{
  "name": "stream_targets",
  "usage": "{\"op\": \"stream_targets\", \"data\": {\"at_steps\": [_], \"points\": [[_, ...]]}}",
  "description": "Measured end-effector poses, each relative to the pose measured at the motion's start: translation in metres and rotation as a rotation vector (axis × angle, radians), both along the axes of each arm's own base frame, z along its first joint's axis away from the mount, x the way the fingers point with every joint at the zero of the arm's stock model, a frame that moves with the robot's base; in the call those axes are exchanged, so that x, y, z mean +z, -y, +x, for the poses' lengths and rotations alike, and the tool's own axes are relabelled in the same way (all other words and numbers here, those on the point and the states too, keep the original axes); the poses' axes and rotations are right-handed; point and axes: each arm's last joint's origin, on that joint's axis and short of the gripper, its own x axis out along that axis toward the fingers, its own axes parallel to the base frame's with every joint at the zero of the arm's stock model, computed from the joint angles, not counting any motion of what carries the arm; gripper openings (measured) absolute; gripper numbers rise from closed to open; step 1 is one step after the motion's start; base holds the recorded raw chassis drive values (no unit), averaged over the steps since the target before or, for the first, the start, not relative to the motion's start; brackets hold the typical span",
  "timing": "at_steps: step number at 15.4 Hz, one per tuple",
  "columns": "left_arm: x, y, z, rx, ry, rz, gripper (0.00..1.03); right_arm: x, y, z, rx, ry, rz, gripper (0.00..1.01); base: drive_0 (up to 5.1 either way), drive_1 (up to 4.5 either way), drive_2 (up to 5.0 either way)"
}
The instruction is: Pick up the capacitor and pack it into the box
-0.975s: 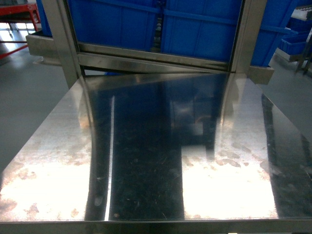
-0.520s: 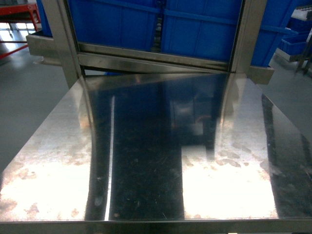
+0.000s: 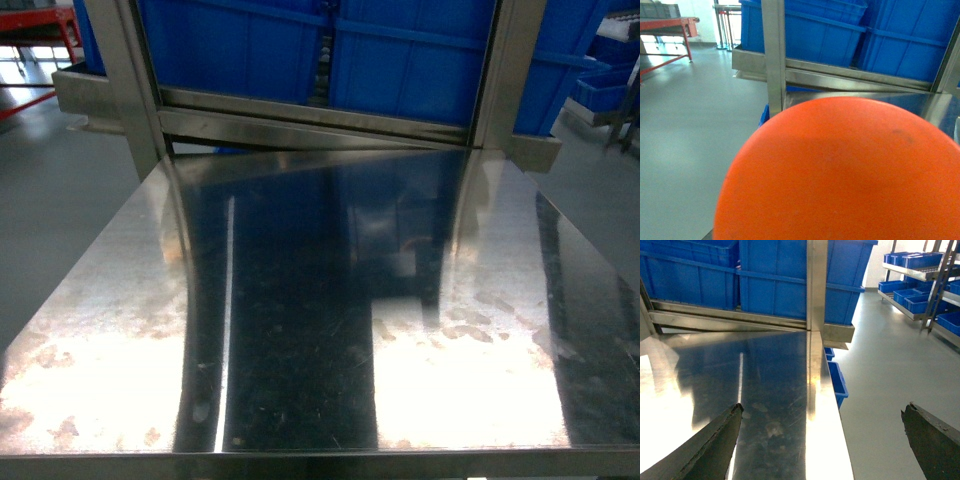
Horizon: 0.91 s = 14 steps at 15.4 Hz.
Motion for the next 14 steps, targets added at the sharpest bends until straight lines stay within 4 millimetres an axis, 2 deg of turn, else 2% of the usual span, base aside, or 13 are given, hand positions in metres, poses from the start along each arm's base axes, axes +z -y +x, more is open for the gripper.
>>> {"op": "stream_targets", "data": {"at_steps": [14], "points": [[0.0006,0.0001,0.0,-0.001,0.006,0.0,0.43,-0.0001,0.0,0.0,0.0,-0.001,0.0,0.98,0.0,0.0,0.0]]}}
